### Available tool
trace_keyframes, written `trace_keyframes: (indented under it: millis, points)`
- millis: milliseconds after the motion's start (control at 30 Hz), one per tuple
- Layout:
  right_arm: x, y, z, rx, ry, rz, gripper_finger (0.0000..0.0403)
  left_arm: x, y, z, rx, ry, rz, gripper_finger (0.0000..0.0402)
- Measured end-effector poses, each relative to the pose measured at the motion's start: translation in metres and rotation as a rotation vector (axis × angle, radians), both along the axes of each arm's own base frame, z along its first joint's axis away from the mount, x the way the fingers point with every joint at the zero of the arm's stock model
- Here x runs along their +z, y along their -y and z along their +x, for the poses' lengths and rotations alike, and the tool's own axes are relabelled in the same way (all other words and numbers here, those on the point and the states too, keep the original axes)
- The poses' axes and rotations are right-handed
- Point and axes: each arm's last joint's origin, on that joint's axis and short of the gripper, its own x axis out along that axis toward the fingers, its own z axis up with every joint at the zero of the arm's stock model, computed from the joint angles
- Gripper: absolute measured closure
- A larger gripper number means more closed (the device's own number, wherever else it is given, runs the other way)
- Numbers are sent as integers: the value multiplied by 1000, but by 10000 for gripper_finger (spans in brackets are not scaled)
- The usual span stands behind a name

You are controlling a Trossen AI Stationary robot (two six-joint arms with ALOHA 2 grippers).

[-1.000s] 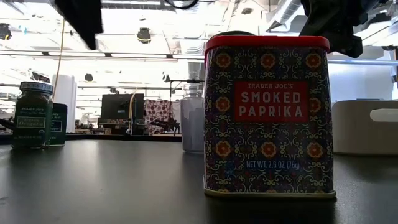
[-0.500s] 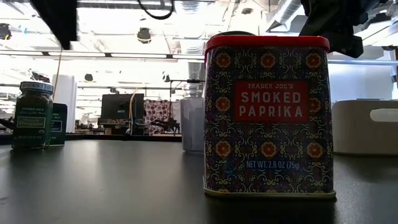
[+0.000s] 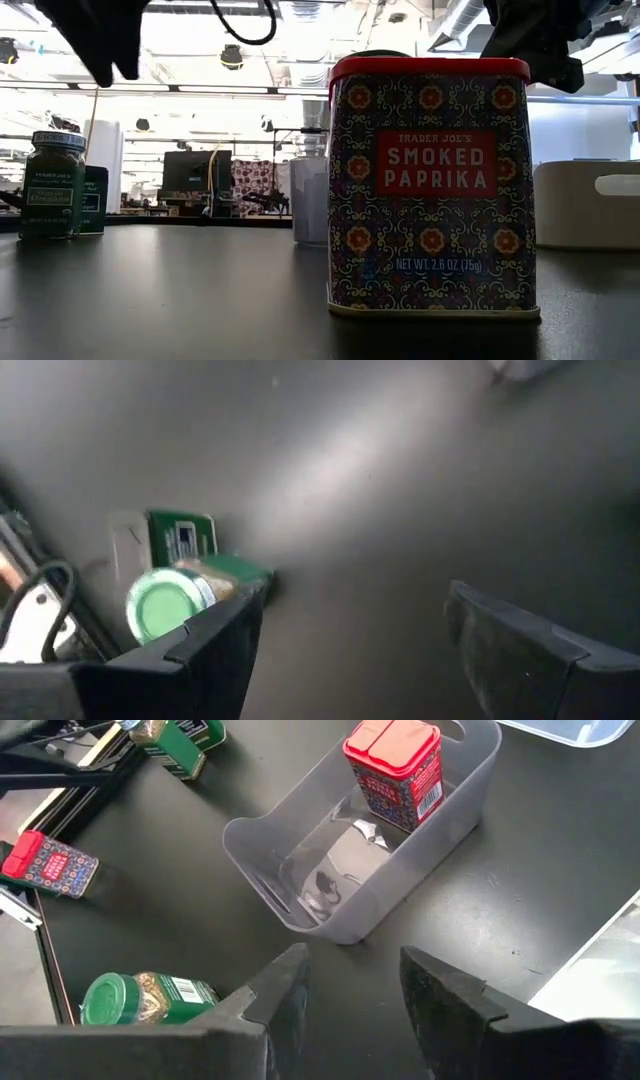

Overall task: Sort spices by type
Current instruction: Put the black seasoning can into the gray bin

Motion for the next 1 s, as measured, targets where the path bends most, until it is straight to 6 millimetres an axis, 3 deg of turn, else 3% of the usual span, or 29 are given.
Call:
trace_keyframes:
  millis: [333, 500, 667, 800, 1000]
  points:
    - [0, 0, 0, 9, -4, -10, 217, -1, 14, -6, -160, -135, -213, 102]
    - [0, 0, 0, 10, -4, -12, 217, -2, 19, -15, -326, -217, -181, 102]
    - [0, 0, 0, 2, -1, -4, 217, -2, 26, -17, -301, -192, -189, 102]
    - [0, 1, 0, -23, 6, 20, 217, -1, 48, -30, -492, -186, -159, 102]
    - [0, 6, 2, -91, 21, 69, 217, -1, 93, -74, -757, -184, -120, 102]
